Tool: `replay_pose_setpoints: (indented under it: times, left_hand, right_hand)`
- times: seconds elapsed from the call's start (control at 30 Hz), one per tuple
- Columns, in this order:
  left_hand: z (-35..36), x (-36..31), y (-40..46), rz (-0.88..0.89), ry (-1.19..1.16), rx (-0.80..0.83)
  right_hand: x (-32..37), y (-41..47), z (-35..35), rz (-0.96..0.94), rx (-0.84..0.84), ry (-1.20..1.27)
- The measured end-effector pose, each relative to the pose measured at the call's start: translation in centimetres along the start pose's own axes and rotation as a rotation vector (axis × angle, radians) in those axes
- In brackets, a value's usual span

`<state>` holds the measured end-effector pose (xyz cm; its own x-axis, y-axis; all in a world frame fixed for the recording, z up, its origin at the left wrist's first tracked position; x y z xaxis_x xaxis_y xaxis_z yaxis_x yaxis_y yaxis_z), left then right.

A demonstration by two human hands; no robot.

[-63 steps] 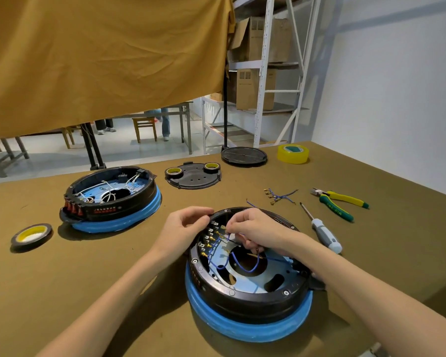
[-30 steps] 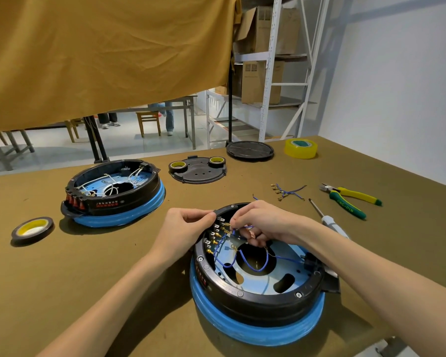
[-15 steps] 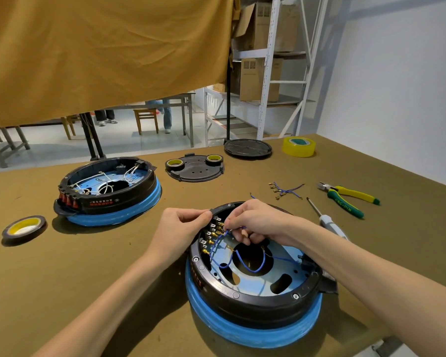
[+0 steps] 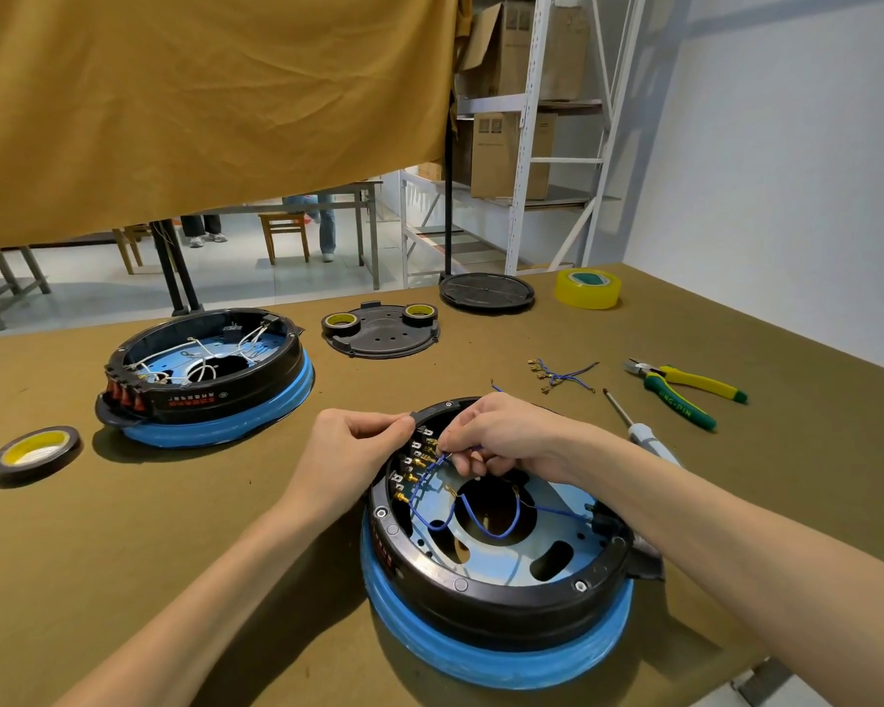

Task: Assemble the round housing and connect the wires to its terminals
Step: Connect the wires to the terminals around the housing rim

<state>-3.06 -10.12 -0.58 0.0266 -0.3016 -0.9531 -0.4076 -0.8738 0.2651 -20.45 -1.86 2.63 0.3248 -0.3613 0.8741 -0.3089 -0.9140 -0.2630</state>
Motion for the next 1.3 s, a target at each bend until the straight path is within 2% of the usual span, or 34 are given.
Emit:
replay_pose_setpoints:
  times: [0.7,0.9,1.03,1.2,1.3]
  left_hand:
    - [0.0,-0.1,-0.1,0.004,0.005,0.015]
    - [-0.1,0.0,-0.1,-0.018,-0.014,0.036]
    - [-0.2,0.0,0.0,-0.006,-0.016,0.045]
    - [-0.2,-0.1,-0.1,-0.009,-0.014,0.054]
    - [-0.2,-0.2,-0.2,-0.008,-0.022,0.056]
  right_hand:
    - [-0.4,0.5,0.2,-0.04,-0.021,-0.027]
    - [-0.6,-1.2,0.2,-0.338,-0.247,-0.222]
    - [-0.2,-2.2,0.9,-0.497,-0.31,-0.5]
    - [0.6,-2.2,1.3,-0.562,-0.319,-0.599]
    - [0.4,-2.3,1.3,-0.549,-0.32,-0.564]
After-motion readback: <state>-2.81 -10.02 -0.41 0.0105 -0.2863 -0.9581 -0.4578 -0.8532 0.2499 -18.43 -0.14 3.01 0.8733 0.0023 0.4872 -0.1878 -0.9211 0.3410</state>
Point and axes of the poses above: each hand's wrist, its own y-axis towards the middle knuckle, its own z-axis out of the palm, x = y × z, the point moved 2 cm from there along y, towards the middle knuckle, and after that the axes turned 11 degrees about -x, right-handed, at the moved point
